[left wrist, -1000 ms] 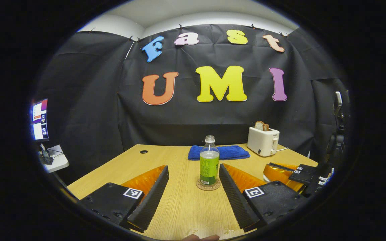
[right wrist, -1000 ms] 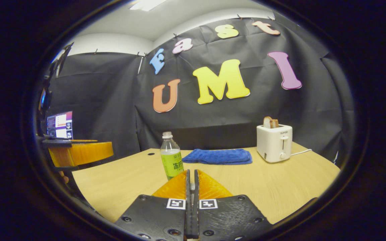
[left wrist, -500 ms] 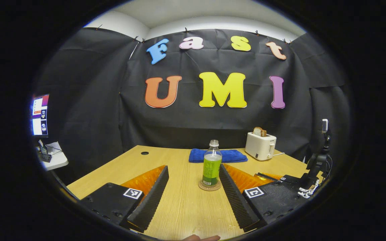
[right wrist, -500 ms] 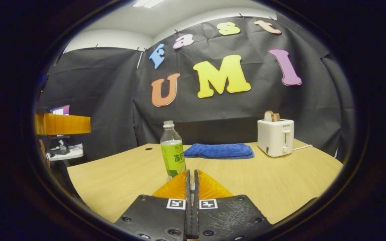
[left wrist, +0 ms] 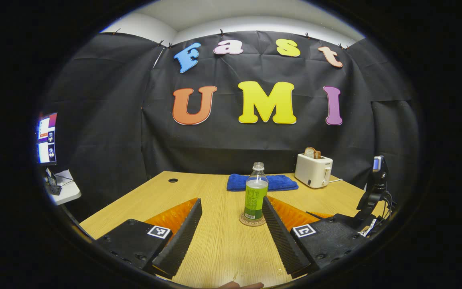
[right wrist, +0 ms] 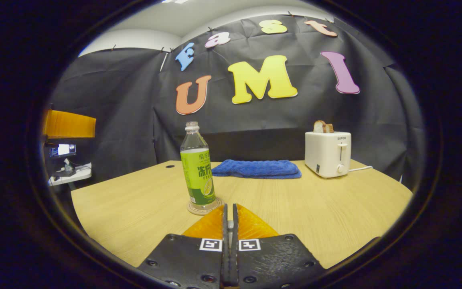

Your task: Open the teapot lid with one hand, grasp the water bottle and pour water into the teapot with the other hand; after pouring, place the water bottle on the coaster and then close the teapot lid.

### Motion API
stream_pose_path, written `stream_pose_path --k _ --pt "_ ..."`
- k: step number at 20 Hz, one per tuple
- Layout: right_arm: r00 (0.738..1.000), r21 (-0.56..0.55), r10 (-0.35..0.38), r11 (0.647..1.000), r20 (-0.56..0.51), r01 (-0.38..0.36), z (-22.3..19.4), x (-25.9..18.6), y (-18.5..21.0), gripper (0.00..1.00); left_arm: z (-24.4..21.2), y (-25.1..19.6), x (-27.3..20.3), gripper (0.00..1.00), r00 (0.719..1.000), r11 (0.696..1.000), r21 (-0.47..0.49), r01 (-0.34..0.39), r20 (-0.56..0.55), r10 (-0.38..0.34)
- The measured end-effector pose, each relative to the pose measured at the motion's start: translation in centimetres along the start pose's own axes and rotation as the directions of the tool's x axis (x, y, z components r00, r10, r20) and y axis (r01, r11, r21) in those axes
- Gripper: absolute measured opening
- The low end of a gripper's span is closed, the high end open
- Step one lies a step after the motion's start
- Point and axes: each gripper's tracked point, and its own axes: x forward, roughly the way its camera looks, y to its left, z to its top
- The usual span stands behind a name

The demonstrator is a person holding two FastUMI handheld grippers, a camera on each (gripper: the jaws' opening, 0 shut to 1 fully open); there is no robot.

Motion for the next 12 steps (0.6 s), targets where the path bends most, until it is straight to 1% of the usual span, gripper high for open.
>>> stream_pose_path --k 3,5,7,8,10,11,12 --pt "1.0 -0.019 -0.011 1.0 -0.008 0.011 -0.3 -0.1 0.0 0.02 0.1 -0.2 -0.1 0.95 1.0 1.0 0.01 0.003 0.0 -0.003" --pt "1.0 -0.026 -0.012 1.0 -0.006 0.012 -0.1 -0.2 0.1 0.05 0.1 -0.2 -0.1 0.95 1.0 1.0 0.017 0.004 0.003 -0.004" --pt "0.999 -0.03 -0.035 0.999 -0.007 0.035 0.1 -0.2 -0.2 0.06 0.0 -0.6 -0.1 0.95 1.0 1.0 0.021 0.016 0.0 -0.016" --pt "1.0 -0.041 -0.026 0.999 -0.013 0.025 0.2 -0.4 0.2 0.11 0.1 -0.6 -0.2 0.94 1.0 1.0 0.021 0.015 0.002 -0.015" --pt "1.0 -0.062 -0.016 0.998 0.009 0.017 1.0 -1.2 0.7 0.19 0.5 -1.0 -0.3 0.95 0.999 0.999 0.015 0.03 0.021 -0.03" --pt "1.0 -0.063 -0.005 0.998 0.029 0.007 1.7 -1.6 1.0 0.19 0.7 -1.4 -0.4 0.95 0.999 0.999 0.012 0.042 0.023 -0.043" --pt "0.999 -0.059 0.001 0.998 0.043 0.001 2.3 -2.0 1.3 0.29 0.5 -1.6 -0.4 0.94 0.999 0.999 0.011 0.048 0.023 -0.048"
